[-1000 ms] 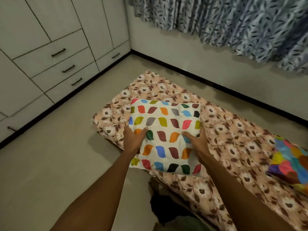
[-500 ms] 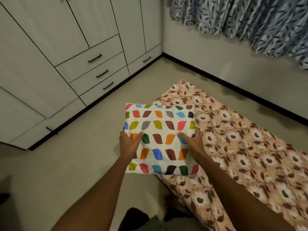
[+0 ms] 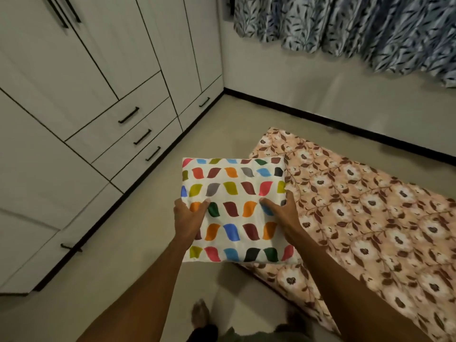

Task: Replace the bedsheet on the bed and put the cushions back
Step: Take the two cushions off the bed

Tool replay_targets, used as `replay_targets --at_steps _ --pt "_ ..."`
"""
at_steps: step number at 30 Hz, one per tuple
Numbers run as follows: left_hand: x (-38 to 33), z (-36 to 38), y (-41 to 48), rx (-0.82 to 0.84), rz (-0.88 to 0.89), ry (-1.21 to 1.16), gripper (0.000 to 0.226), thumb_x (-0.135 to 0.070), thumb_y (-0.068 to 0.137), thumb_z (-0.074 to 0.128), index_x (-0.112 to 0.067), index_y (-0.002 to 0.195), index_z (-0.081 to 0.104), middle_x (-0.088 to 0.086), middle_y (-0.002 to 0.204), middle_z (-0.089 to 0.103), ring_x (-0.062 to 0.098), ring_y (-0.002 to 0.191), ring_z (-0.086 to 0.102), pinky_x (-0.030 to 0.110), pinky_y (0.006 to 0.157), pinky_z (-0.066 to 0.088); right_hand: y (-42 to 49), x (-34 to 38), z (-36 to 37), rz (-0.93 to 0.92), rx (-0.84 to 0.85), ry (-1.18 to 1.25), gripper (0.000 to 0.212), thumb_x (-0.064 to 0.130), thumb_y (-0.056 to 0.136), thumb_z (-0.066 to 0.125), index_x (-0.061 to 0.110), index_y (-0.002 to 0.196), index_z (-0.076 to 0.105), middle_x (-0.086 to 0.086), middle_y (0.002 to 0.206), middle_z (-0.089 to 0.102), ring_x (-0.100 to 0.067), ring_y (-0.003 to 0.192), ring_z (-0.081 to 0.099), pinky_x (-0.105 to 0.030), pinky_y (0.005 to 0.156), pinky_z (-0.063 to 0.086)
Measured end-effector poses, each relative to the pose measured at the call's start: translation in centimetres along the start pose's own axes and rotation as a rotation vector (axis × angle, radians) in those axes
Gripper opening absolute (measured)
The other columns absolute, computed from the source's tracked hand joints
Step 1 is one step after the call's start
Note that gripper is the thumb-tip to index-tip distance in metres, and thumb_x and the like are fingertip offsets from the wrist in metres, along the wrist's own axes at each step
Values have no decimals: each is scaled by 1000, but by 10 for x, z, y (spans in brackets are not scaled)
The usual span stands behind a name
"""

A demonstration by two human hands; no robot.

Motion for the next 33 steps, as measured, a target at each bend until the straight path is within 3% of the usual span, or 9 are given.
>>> replay_targets --at_steps 4,10,14,19,25,27,30,31,33 --pt "2 -43 54 60 19 15 78 -61 80 79 -24 137 41 4 122 63 25 103 69 51 87 63 -3 8 62 28 -57 31 84 41 85 82 26 152 32 7 135 51 -21 123 53 -41 101 50" --pt "6 -80 125 125 2 71 79 -63 79 79 -25 136 40 6 122 63 26 101 70 50 85 63 4 11 133 80 -124 51 90 41 87 80 23 156 26 -5 154 45 -26 132 49 -45 109 45" --pt "1 -83 168 169 -4 94 77 -56 84 79 -19 139 40 9 124 60 28 105 67 48 87 62 27 16 162 104 -128 69 88 37 88 80 22 156 27 -3 150 47 -15 117 46 -36 98 45" --pt "-10 -79 232 194 -22 125 79 -59 81 80 -21 138 40 8 124 61 29 104 68 52 88 62 76 27 196 120 -87 105 87 33 89 80 23 156 25 9 133 45 -15 117 48 -34 97 45" --pt "-26 -95 306 204 -76 160 82 -61 78 81 -22 138 40 7 121 63 28 102 69 52 85 63 135 24 242 199 104 76 121 65 63 91 42 158 20 1 152 52 -26 125 62 -52 100 57" --pt "-31 -97 334 217 -90 162 83 -61 77 83 -23 138 42 6 121 64 28 102 70 52 85 63 142 42 261 225 116 73 116 63 65 90 41 156 23 1 151 53 -24 123 63 -46 94 60" --pt "-31 -99 365 234 -98 148 85 -66 71 84 -25 135 45 6 120 67 26 99 72 54 82 64 147 57 287 238 105 51 97 50 82 83 38 155 20 13 144 45 -16 122 54 -24 83 55" --pt "-32 -97 379 241 -95 159 84 -66 71 83 -25 134 46 6 120 67 27 99 72 54 82 63 154 57 296 232 81 49 97 52 81 83 38 155 21 14 145 45 -16 123 53 -25 86 55" --pt "-32 -92 404 253 -94 199 80 -64 74 82 -24 134 45 7 120 66 28 102 70 57 87 61 168 51 313 229 23 57 106 64 69 87 43 153 25 10 150 50 -19 128 56 -45 104 54"
Point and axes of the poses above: each hand's wrist, its own y-axis towards the middle knuckle, its own z-axis out of the palm, x = y × z, the point moved 7 cm from there along y, towards the middle knuckle
